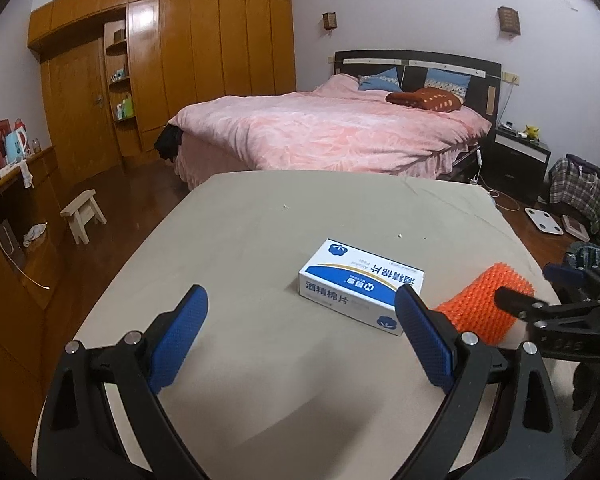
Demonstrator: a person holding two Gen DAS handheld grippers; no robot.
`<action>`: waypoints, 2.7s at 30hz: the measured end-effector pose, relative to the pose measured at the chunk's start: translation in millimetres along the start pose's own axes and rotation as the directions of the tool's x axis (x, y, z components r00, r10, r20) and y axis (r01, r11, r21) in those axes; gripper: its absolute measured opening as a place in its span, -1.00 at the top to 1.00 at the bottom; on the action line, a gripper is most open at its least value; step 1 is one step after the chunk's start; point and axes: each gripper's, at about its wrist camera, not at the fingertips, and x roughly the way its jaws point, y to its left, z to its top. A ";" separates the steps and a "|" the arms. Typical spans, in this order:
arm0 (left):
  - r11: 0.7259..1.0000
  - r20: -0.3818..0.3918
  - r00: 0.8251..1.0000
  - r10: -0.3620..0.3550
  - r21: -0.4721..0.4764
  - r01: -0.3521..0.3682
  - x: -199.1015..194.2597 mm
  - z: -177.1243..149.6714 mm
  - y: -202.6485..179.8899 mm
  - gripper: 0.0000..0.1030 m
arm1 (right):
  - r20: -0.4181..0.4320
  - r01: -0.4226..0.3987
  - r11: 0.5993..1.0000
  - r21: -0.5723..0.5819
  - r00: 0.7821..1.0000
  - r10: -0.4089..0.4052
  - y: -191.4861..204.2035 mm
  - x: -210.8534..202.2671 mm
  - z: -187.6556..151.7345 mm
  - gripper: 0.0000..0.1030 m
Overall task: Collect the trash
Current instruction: 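Move both tools back to the table and grasp the second orange net with the right tool, then lift the orange net with the right tool while the left tool grasps the white-blue box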
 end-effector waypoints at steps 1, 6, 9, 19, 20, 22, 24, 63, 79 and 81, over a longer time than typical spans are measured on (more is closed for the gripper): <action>1.000 -0.002 1.000 0.000 -0.001 0.000 1.7 0.3 -0.1 -0.78 | -0.011 0.002 1.000 0.000 1.000 -0.002 0.1 3.5 -0.4 -0.88; 1.000 -0.012 1.000 -0.010 0.003 0.010 8.6 0.3 -5.1 -0.78 | -0.082 -0.002 1.000 0.013 0.997 0.003 -4.3 19.7 -3.5 -0.88; 1.000 -0.016 1.000 -0.017 0.007 0.017 13.1 0.1 -10.3 -0.78 | -0.112 -0.004 1.000 0.006 0.994 0.005 -2.3 25.4 -5.4 -0.87; 0.999 -0.053 0.997 -0.051 0.011 0.052 35.2 0.4 -29.1 -0.78 | -0.096 -0.039 0.999 -0.014 0.995 0.037 3.5 17.4 -5.9 0.12; 0.998 -0.058 0.997 -0.056 0.012 0.057 37.1 0.4 -31.7 -0.78 | -0.092 -0.043 0.999 -0.012 0.995 0.042 2.8 16.6 -5.2 0.28; 0.997 -0.065 0.996 -0.067 0.022 0.068 40.6 1.2 -37.9 -0.78 | -0.088 -0.047 0.999 -0.011 0.995 0.046 0.8 15.5 -4.9 0.42; 0.996 -0.076 0.995 -0.071 0.039 0.074 44.9 1.2 -44.8 -0.78 | -0.082 -0.049 0.999 -0.002 0.995 0.048 -3.2 14.6 -4.6 0.59; 0.995 -0.122 0.989 -0.085 0.036 0.090 63.2 -5.8 -52.0 -0.79 | -0.096 -0.085 0.996 0.034 0.991 0.088 -17.2 12.1 -6.6 0.66; 0.996 -0.188 0.979 0.083 0.003 -0.084 61.1 -16.3 2.8 -0.78 | -0.096 -0.066 0.997 0.037 0.993 0.070 -14.8 13.4 -8.1 0.49; 0.995 -0.187 0.978 0.093 -0.015 -0.098 58.2 -16.8 11.6 -0.78 | -0.094 -0.063 0.997 0.037 0.993 0.067 -14.3 13.2 -8.0 0.49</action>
